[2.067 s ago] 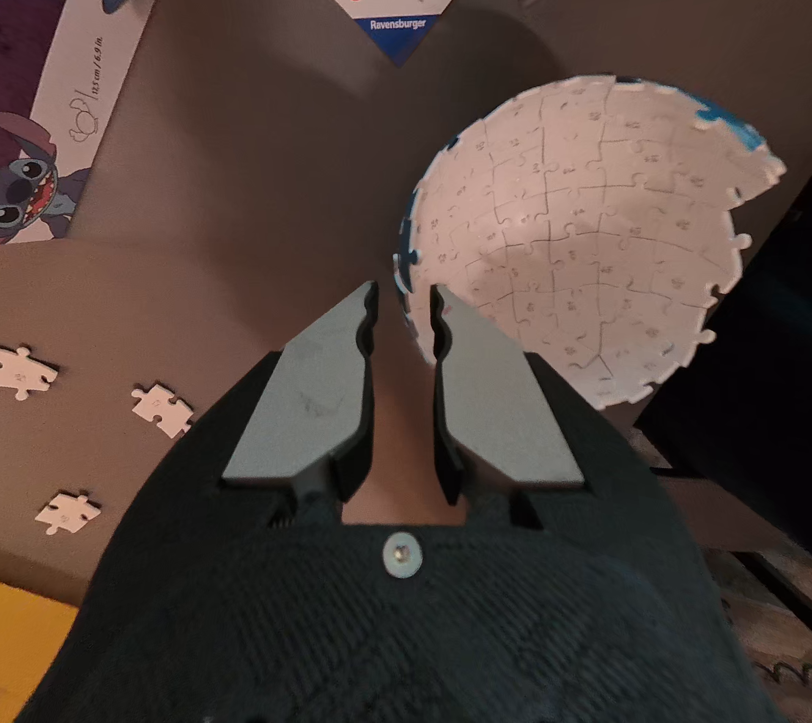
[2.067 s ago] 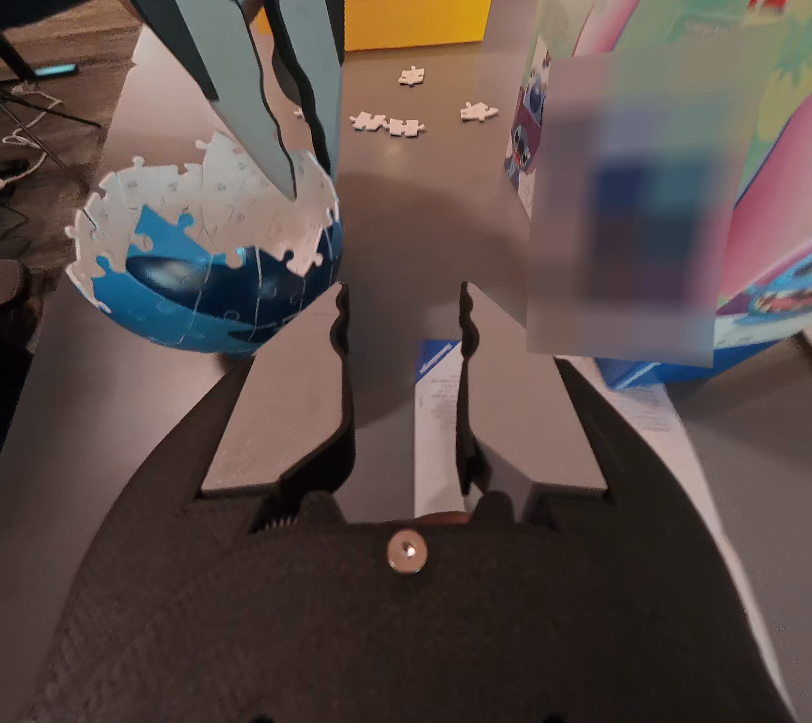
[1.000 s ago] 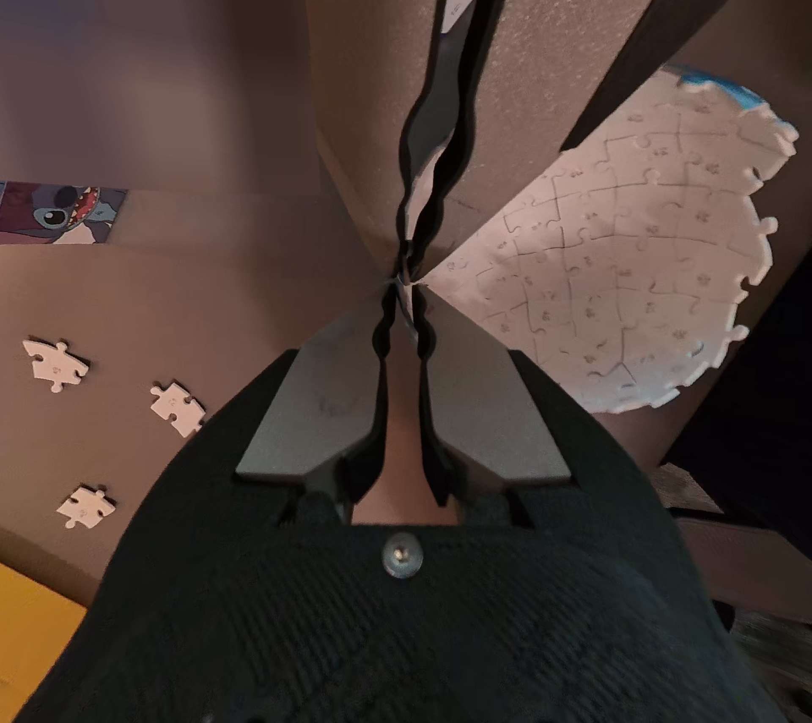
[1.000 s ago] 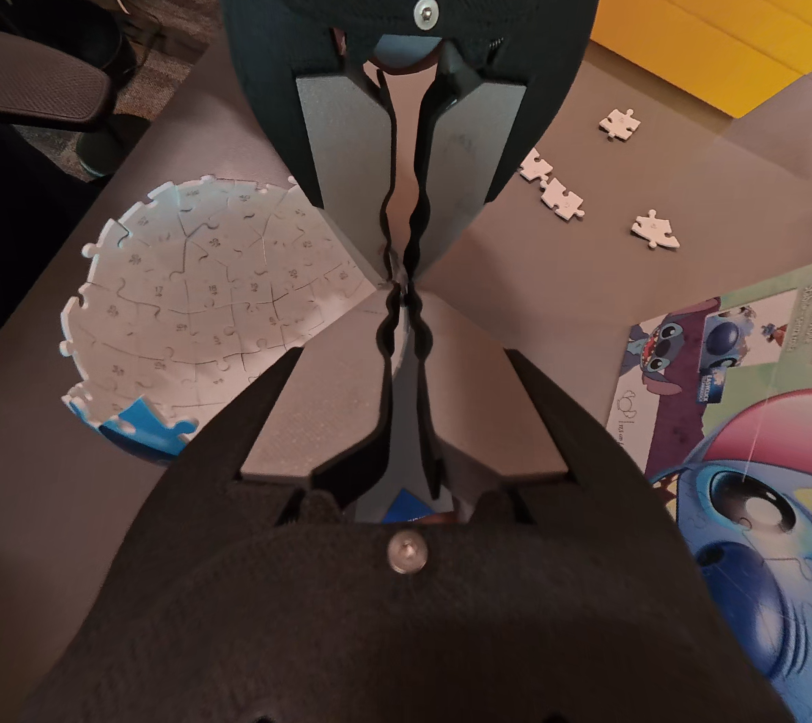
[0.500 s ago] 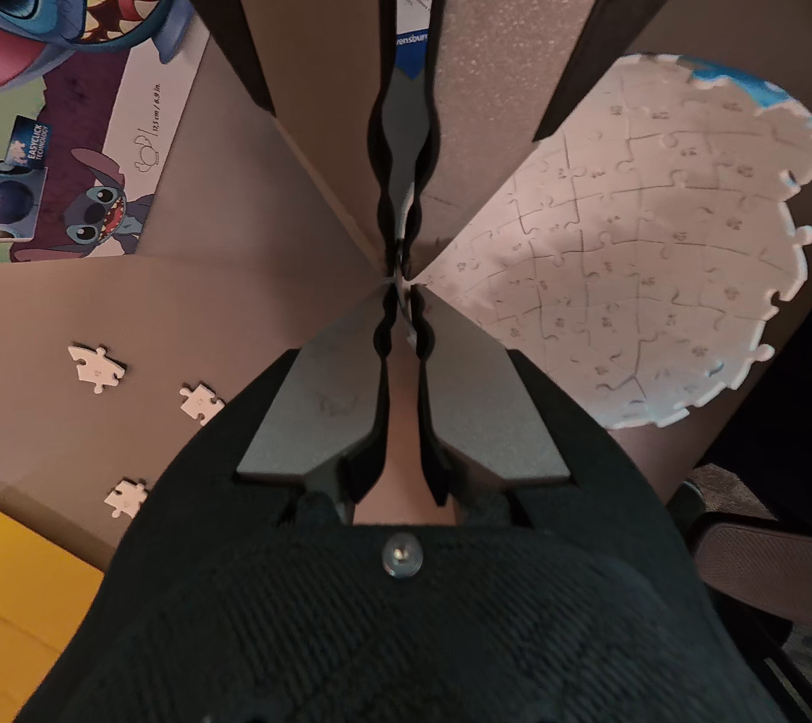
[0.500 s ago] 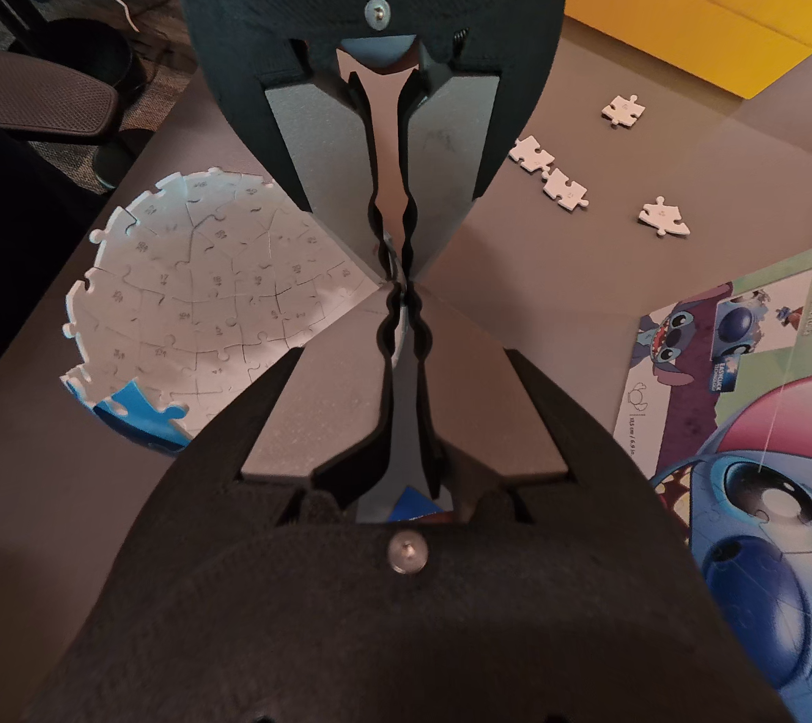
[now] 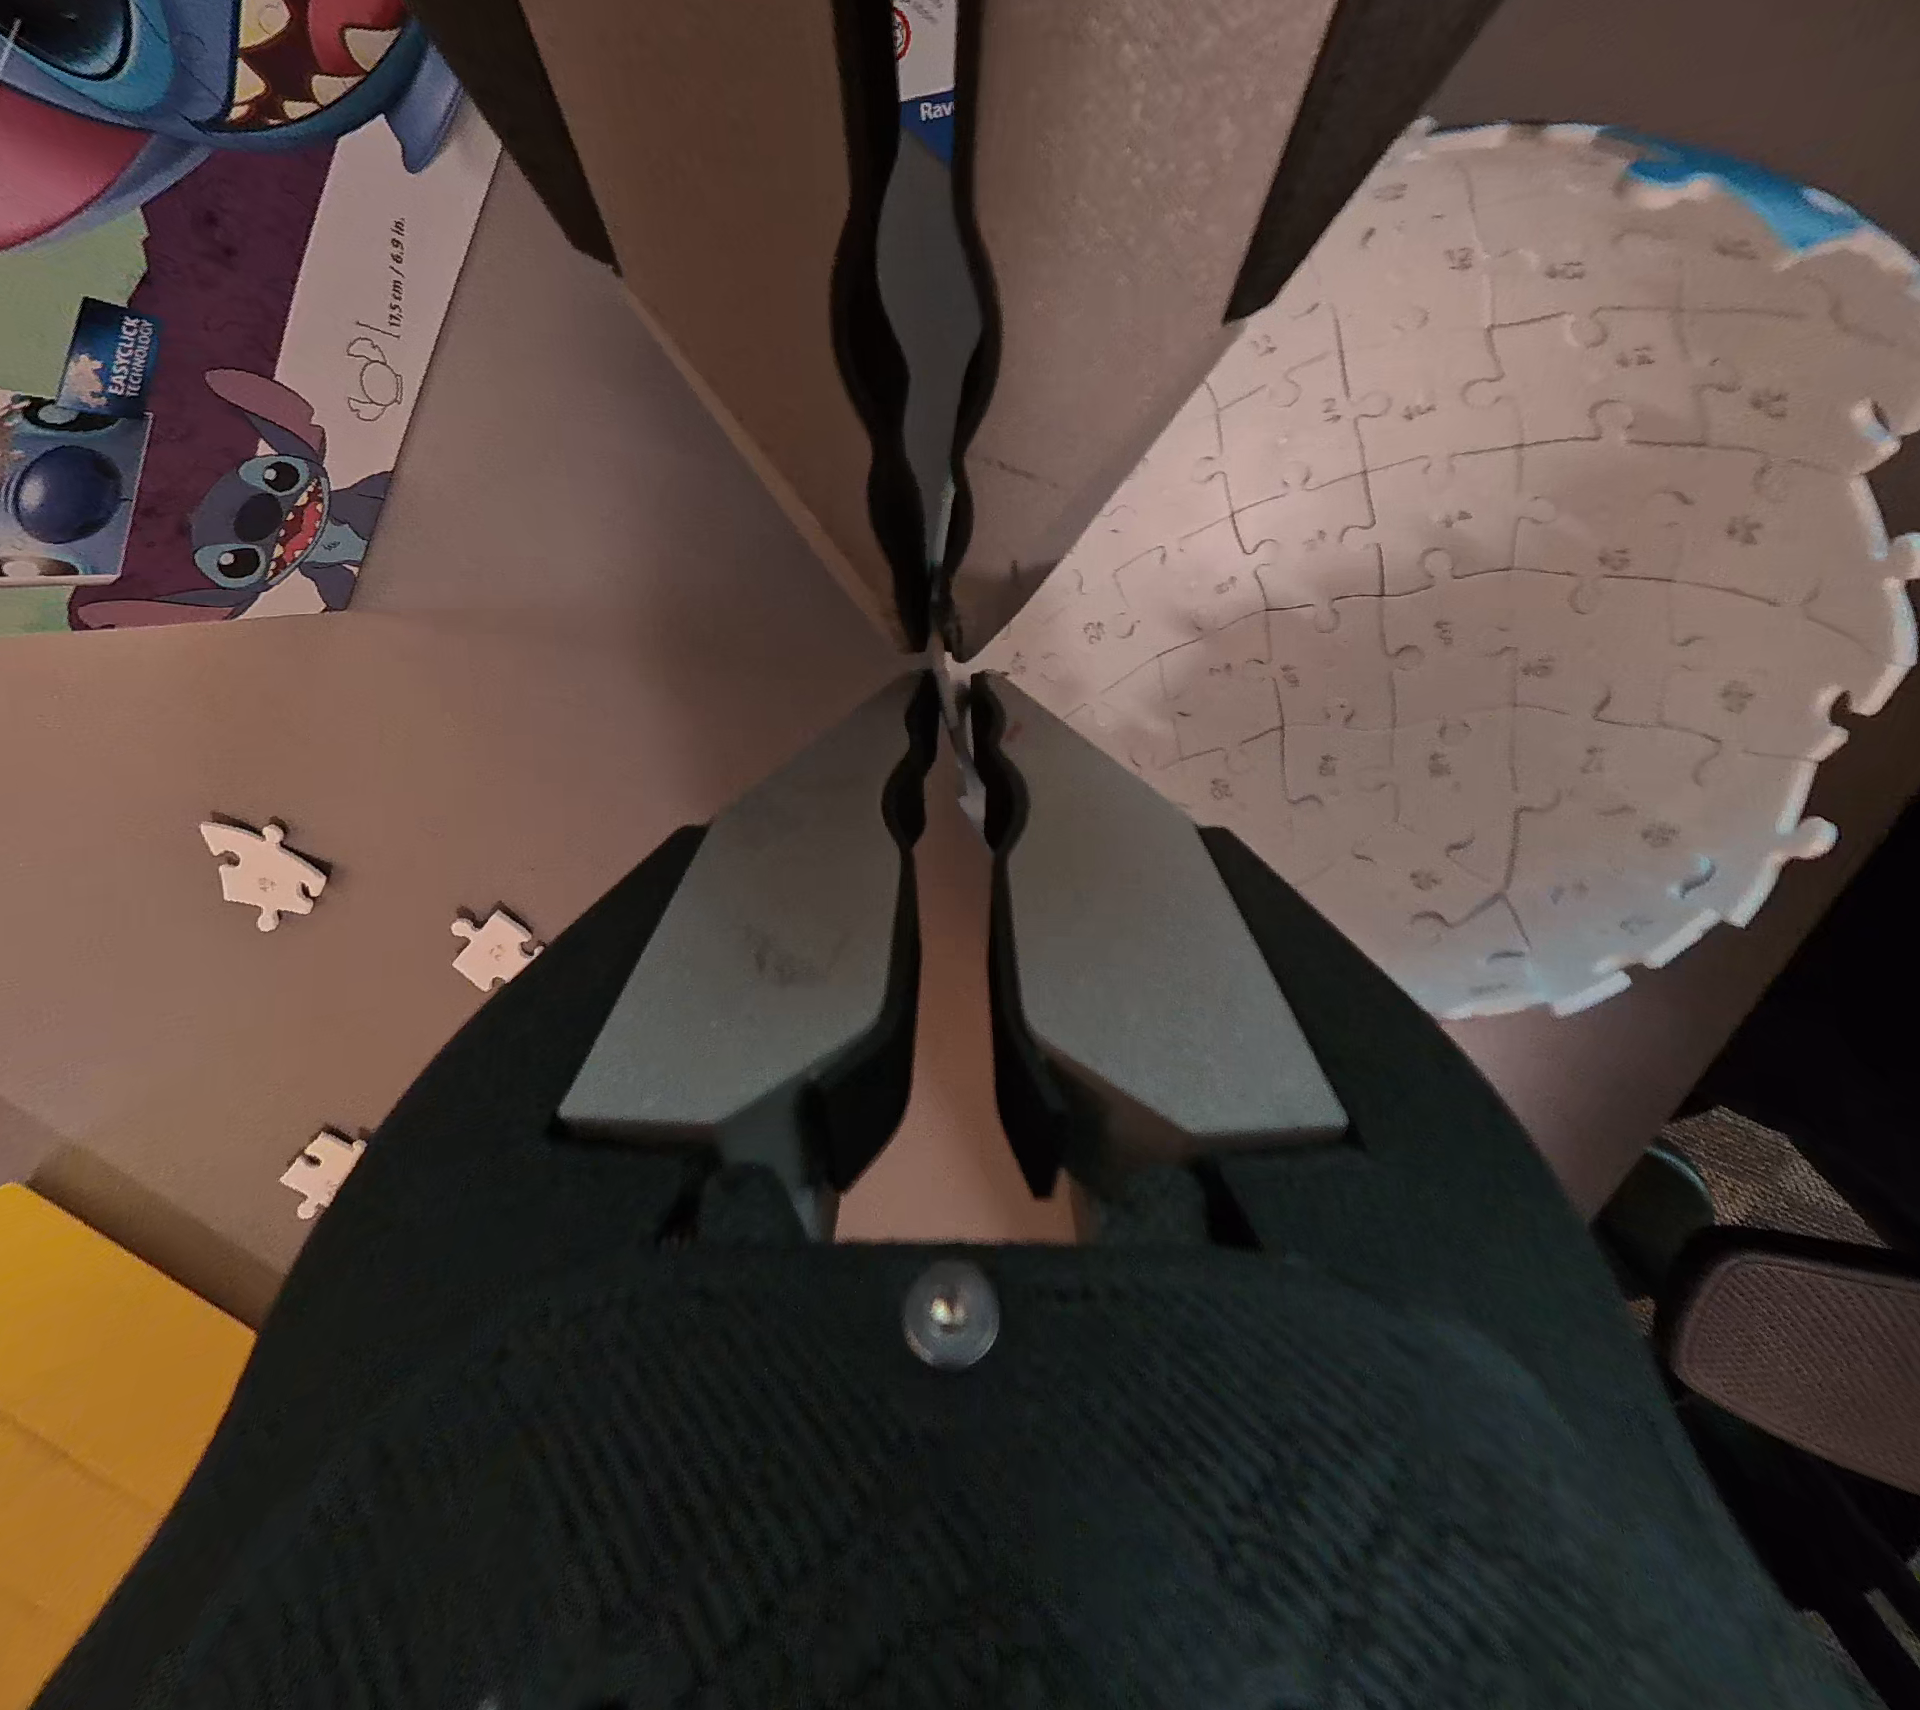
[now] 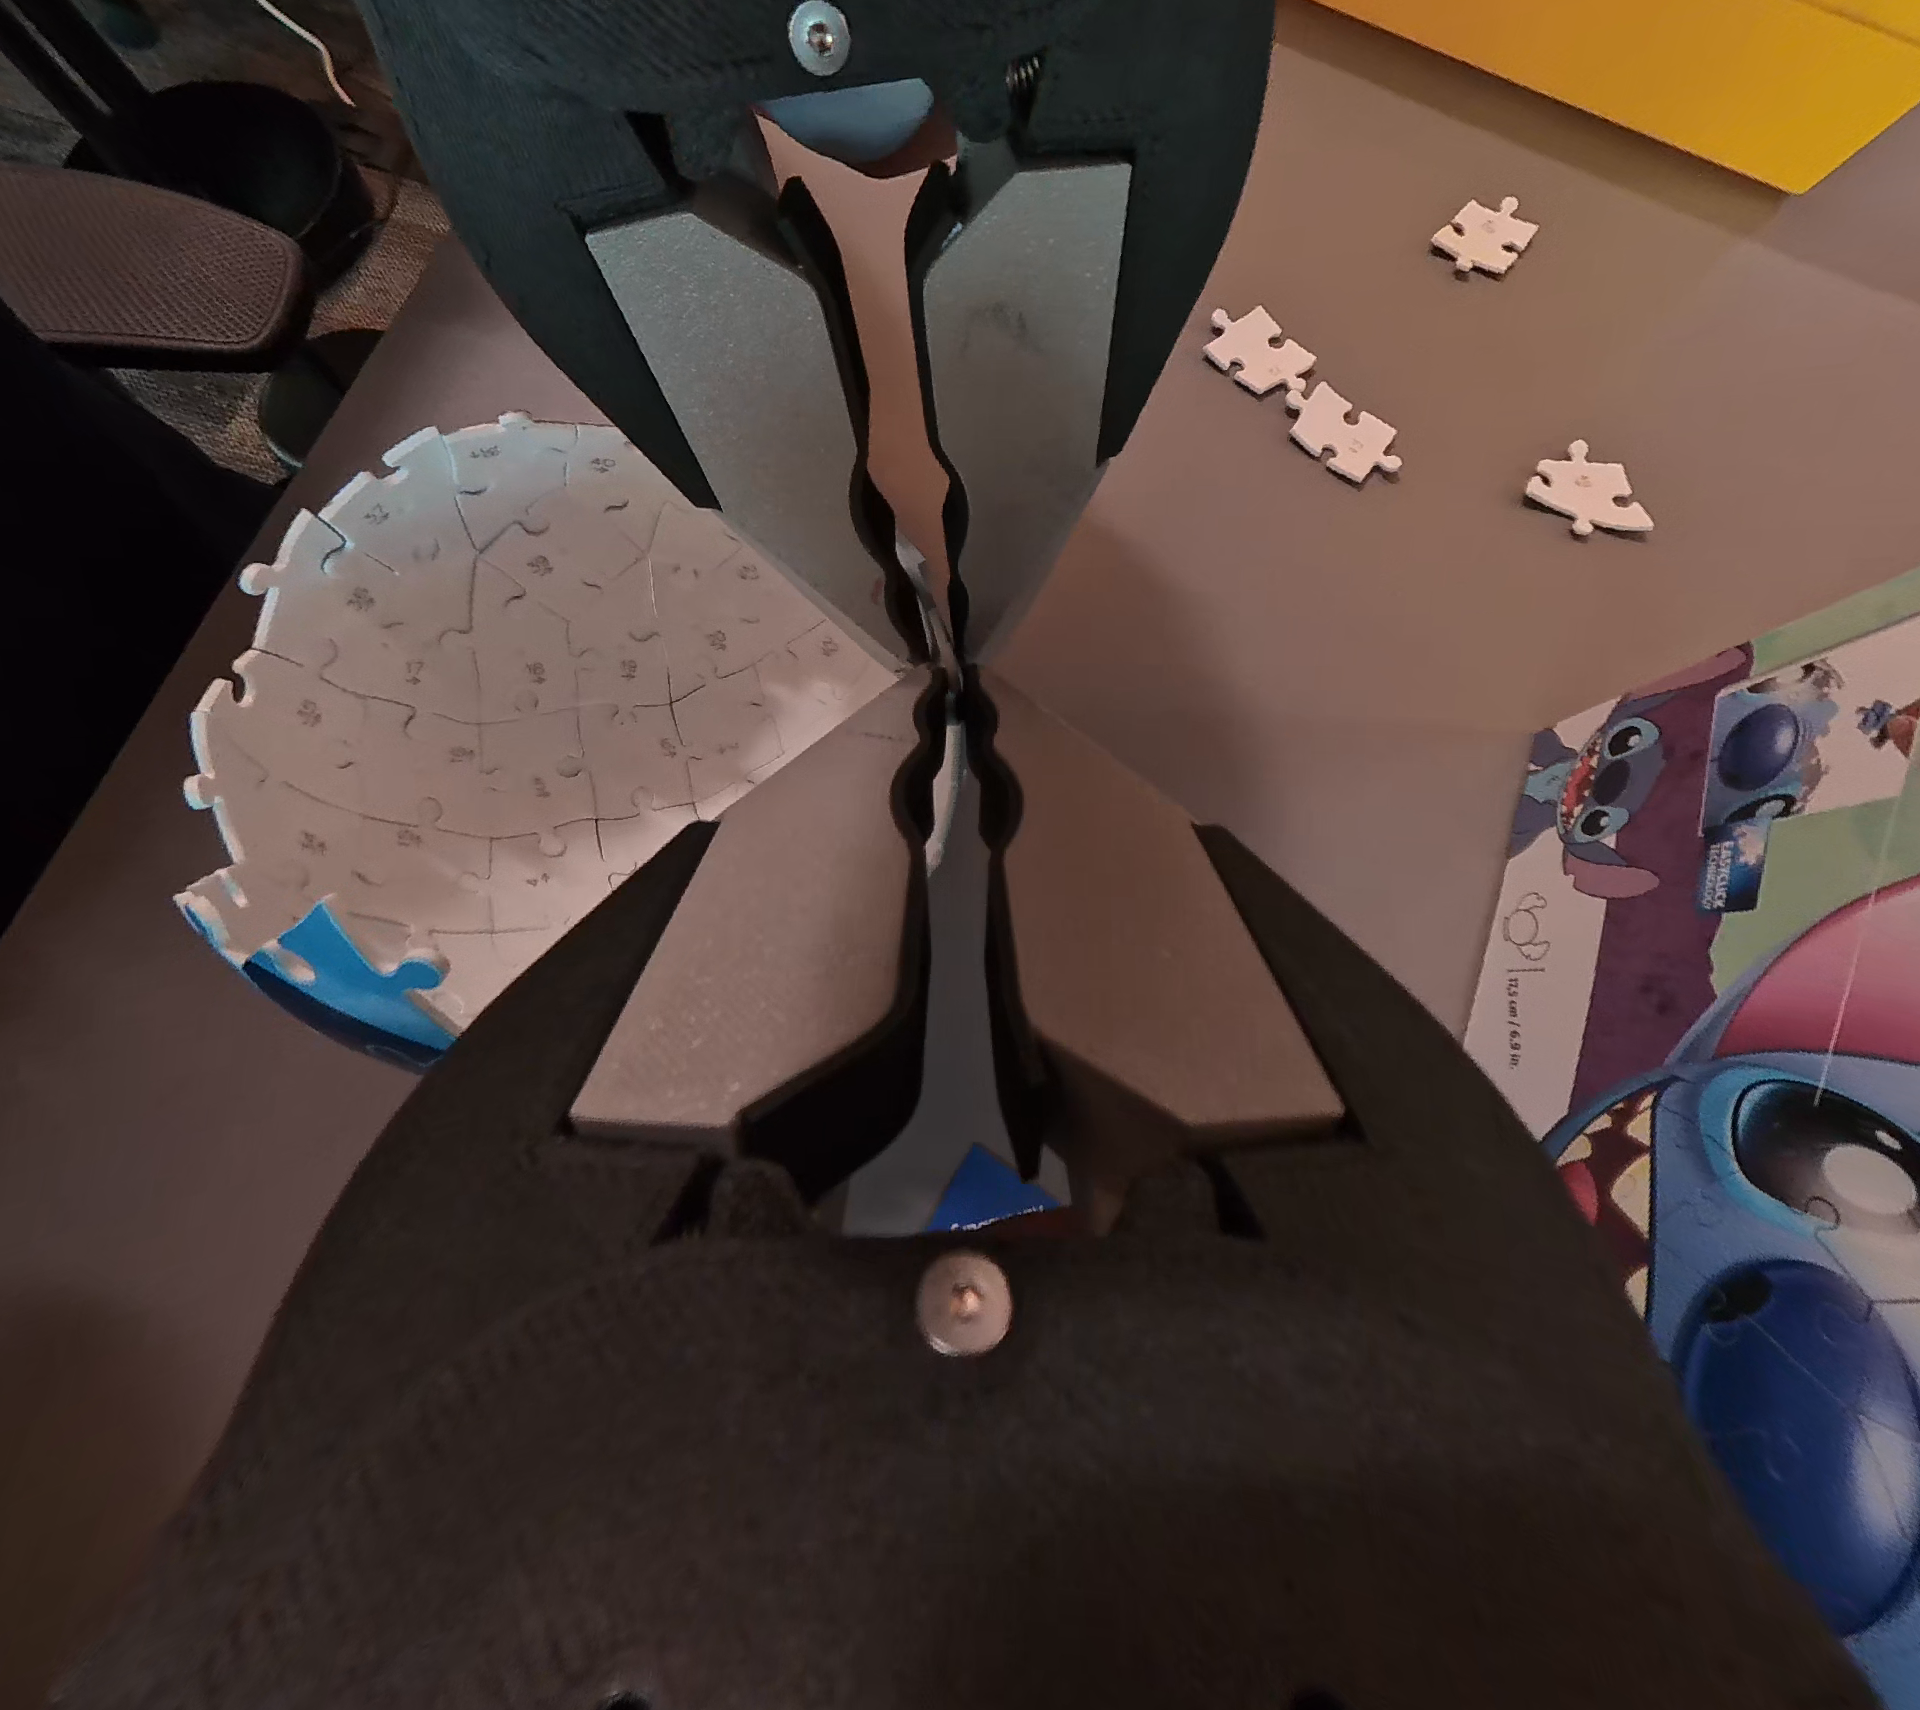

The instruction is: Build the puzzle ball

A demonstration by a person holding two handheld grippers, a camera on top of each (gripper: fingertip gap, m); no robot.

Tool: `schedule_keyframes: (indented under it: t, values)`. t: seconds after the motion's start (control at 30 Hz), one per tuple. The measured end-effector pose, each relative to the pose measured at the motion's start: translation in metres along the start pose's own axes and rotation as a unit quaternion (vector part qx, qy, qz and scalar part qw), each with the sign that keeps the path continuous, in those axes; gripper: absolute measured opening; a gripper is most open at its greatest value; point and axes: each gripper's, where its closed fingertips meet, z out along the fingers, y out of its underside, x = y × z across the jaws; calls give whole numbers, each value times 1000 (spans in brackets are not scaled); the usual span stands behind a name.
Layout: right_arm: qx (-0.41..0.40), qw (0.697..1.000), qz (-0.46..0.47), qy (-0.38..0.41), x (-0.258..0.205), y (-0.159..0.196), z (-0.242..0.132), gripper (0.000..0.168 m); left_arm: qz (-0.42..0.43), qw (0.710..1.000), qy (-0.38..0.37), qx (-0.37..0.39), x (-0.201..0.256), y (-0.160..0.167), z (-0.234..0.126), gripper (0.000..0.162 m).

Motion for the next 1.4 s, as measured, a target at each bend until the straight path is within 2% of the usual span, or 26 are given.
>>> schedule_keyframes:
  t: [0.57, 0.7, 0.87, 1.07, 1.2, 1.4]
  values:
    - [2, 999, 27, -17, -2, 1, 1, 2, -10, 1000, 13, 0, 0, 0, 1, 2]
    - [-11, 1000, 20, -4, 1, 7, -4, 10, -15, 1000, 20, 0, 0, 1, 0, 2]
    - [-52, 998, -3, 19, 3, 19, 1, 12, -18, 999, 37, 5, 1, -2, 0, 2]
    - [-53, 998, -17, 31, 7, 15, 3, 14, -23, 999, 46, 10, 2, -1, 0, 2]
    - [-48, 999, 15, 21, 10, 17, 5, 23, -16, 999, 36, 18, 1, -2, -1, 2]
    - [-48, 999, 6, 19, 7, 18, 8, 16, -27, 998, 47, 24, 2, -1, 0, 2]
